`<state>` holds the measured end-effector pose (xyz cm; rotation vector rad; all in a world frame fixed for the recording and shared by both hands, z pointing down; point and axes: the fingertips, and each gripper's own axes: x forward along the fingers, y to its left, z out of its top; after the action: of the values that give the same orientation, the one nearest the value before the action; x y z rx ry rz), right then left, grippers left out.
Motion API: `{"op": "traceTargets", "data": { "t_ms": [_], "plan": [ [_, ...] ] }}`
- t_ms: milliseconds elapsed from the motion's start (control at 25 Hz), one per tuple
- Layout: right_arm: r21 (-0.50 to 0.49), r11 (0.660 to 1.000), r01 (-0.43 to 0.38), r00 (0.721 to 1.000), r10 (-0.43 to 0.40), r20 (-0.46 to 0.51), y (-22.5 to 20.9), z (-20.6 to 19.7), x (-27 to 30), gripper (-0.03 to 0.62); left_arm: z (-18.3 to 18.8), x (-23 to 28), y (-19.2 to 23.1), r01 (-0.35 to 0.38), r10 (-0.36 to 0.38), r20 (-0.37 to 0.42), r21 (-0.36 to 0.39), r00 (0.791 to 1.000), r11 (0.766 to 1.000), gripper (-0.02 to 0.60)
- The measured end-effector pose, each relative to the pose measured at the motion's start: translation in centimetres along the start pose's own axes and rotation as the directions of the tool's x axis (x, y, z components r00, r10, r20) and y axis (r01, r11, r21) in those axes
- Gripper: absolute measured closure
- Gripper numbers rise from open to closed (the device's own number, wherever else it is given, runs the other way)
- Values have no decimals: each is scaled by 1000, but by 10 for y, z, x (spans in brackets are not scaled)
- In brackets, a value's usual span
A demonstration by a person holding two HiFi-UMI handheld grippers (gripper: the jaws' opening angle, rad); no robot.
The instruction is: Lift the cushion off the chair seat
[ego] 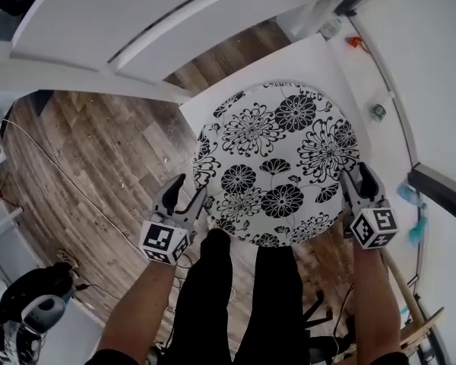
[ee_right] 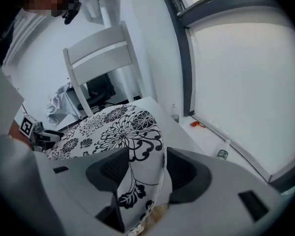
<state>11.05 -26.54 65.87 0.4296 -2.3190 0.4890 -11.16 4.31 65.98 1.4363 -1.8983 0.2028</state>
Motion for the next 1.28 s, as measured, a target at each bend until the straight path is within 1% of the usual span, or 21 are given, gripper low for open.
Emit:
{"op": "traceTargets", "data": {
  "t_ms": [120, 280, 400, 480, 560, 680, 840, 920, 1080, 1280],
  "plan": [
    [3, 1000, 8, 1000, -8, -9, -1, -3, 3, 368, -5, 6, -5, 23, -23, -19, -5, 1000, 1000, 370],
    [12, 1000, 7, 1000, -7, -18, 0, -5, 7, 369, -4, 15, -9, 27, -26, -36, 24, 999, 999, 370],
    [18, 1000, 10, 999, -9, -33, 0, -6, 8, 370, -4, 19, -9, 25, -25, -39, 7, 999, 1000, 371],
    [33, 999, 3, 999, -1, -47, -1, -9, 10, 370, -4, 20, -8, 12, -11, -46, 21, 999, 1000, 390],
    [52, 999, -10, 998, 13, -57, -1, -10, 11, 373, -3, 19, -8, 3, -1, -53, 49, 999, 999, 426],
    [48, 999, -19, 998, 22, -61, 0, -9, 10, 400, 0, 18, -9, 12, -11, -56, 29, 998, 999, 499],
    [27, 1000, -13, 998, 15, -55, 1, -4, 6, 473, 5, 17, -13, 26, -25, -55, 23, 998, 999, 547],
    [28, 1000, -14, 998, 16, -54, 2, -2, 5, 492, 8, 16, -15, 37, -36, -49, 22, 998, 999, 555],
    [36, 999, -14, 999, 15, -46, 4, 3, 0, 508, 14, 12, -19, 60, -59, -40, 20, 997, 998, 560],
    [26, 999, -19, 999, 20, -30, 11, 12, -8, 522, 26, 5, -23, 58, -57, -25, 49, 998, 997, 561]
  ]
}}
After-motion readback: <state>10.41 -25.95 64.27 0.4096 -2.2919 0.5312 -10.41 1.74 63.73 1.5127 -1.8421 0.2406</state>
